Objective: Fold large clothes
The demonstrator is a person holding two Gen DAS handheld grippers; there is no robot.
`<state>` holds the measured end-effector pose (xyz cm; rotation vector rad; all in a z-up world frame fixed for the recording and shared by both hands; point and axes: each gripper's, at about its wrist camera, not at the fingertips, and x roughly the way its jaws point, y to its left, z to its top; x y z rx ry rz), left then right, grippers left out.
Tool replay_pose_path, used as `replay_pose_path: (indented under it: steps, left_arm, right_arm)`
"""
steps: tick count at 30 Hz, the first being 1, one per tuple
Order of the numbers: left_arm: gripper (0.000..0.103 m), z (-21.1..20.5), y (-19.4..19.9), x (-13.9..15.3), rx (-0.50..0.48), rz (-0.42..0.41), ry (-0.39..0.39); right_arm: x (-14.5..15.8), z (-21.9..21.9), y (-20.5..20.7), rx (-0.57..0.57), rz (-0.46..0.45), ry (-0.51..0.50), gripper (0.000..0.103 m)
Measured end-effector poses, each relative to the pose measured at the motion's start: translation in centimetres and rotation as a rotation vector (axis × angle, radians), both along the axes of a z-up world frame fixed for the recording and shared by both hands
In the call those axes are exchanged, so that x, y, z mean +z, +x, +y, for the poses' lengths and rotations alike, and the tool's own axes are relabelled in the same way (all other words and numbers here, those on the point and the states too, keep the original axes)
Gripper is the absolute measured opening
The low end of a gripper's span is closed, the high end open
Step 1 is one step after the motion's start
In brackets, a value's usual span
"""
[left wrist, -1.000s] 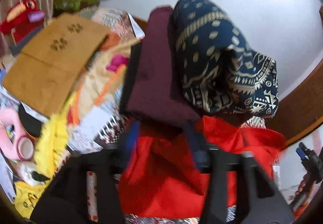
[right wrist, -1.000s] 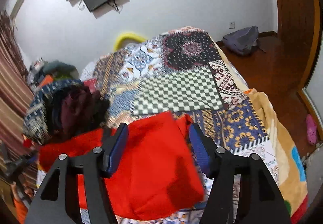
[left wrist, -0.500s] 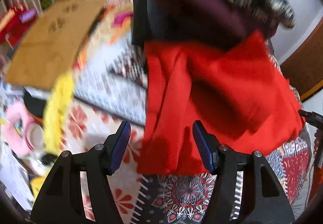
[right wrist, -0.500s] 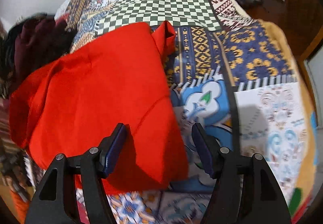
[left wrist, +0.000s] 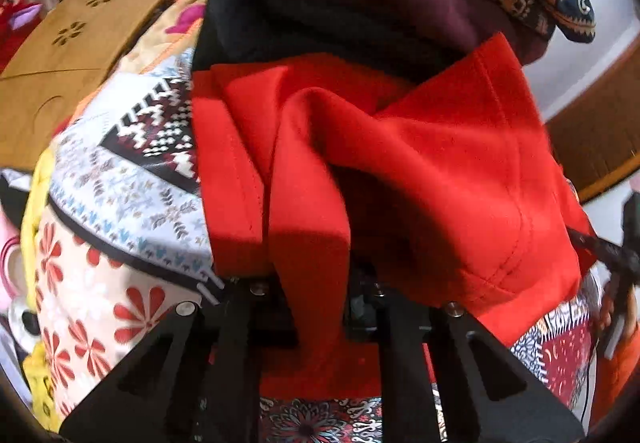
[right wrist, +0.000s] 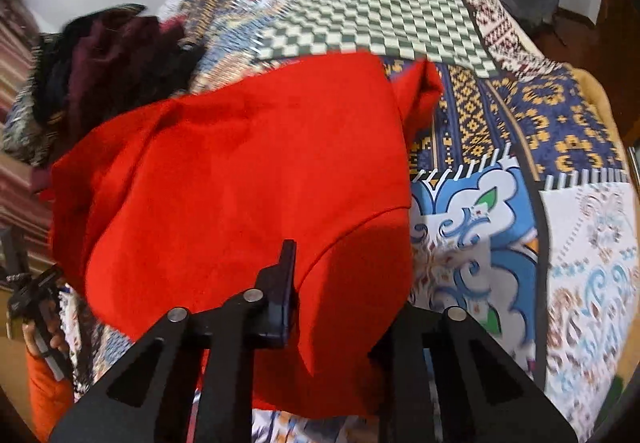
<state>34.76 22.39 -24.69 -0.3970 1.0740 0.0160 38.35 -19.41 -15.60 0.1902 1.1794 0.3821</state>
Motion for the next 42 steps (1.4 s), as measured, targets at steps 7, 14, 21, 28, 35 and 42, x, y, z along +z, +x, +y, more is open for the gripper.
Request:
replay_pose_path:
  steps: [7, 14, 21, 28, 35, 42]
  left_arm:
    - [0.008, -0.2, -4.8, 5.9, -0.021, -0.108, -0.049]
    - [0.008, -0.1, -10.8, 8.4, -0.045, -0.135, -0.002]
    - [0.023, 0.9, -14.0, 1.9, 0.029, 0.069, 0.130]
    - [0.051, 1.8, -14.8, 4.3, 0.052, 0.022, 0.181]
    - [0.093, -2.0, -11.3, 5.7, -0.100, -0.018, 0.278]
    - [0.099, -4.8, -6.4, 1.2, -0.209, 0.067, 0.312]
  right_arm:
    - [5.2, 0.1, -3.6, 0.050, -0.102, 0.029, 0.015]
    - [5.3, -0.8, -8.8, 0.080, -0.114, -0.015, 0.016]
    - [5.2, -3.5, -10.9, -0.047, -0.145, -0.090, 0.048]
    - [9.1, -1.6, -10.9, -0.020, -0.272, -0.175, 0.054]
    - [8.8, 3.1, -10.0, 0.078, -0.303, -0.129, 0.074]
    - [2.3, 7.2, -9.7, 0.235, -0.166, -0.242, 0.075]
